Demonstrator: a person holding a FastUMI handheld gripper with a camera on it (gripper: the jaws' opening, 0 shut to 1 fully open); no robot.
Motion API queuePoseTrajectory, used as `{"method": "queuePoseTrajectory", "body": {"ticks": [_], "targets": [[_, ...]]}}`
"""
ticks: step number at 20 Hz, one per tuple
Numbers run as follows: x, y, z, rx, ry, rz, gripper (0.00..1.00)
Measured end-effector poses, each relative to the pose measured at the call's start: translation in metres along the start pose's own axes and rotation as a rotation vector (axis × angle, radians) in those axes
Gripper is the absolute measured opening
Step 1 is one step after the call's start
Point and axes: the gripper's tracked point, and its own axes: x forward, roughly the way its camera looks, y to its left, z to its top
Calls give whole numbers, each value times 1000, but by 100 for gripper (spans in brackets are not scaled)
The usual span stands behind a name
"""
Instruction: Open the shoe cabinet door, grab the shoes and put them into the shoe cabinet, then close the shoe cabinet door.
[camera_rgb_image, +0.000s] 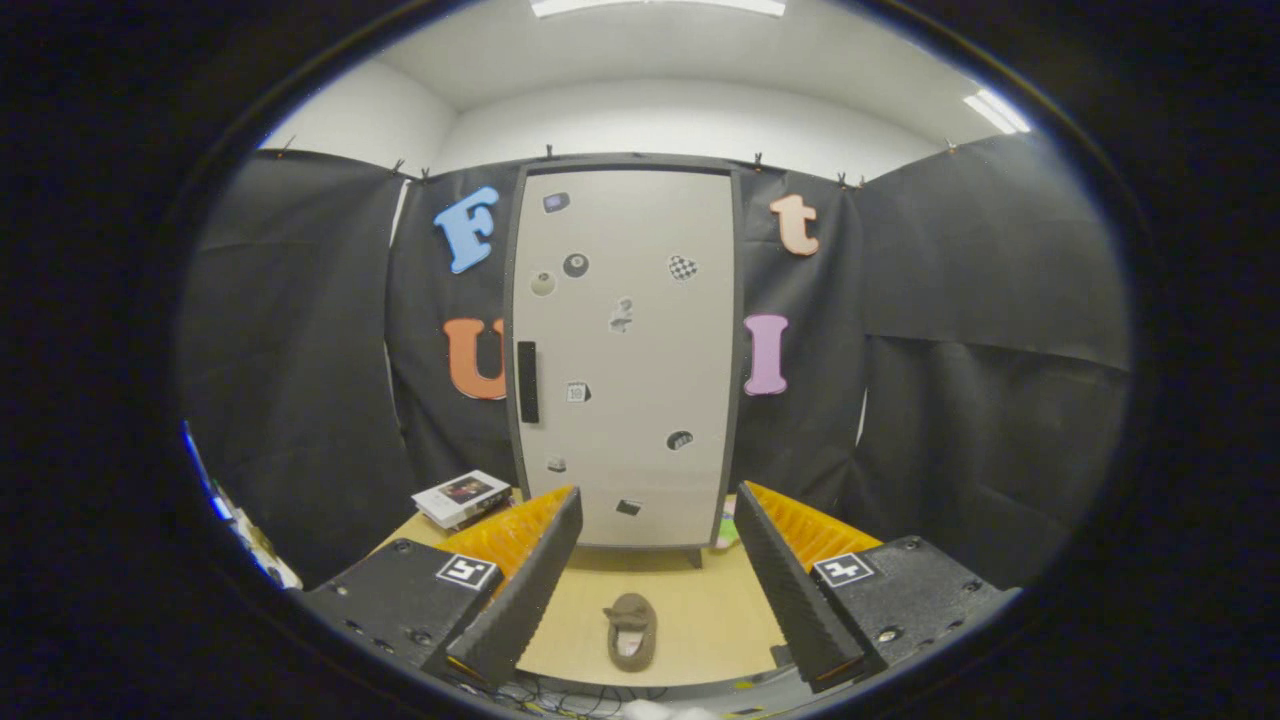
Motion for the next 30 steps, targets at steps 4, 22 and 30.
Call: {"method": "queuePoseTrajectory", "body": {"ticks": [4, 22, 30], "targets": [[51, 34, 5, -17, -12, 82, 100], [312, 176, 39, 1, -24, 237, 98], [344, 170, 44, -19, -13, 165, 83]]}}
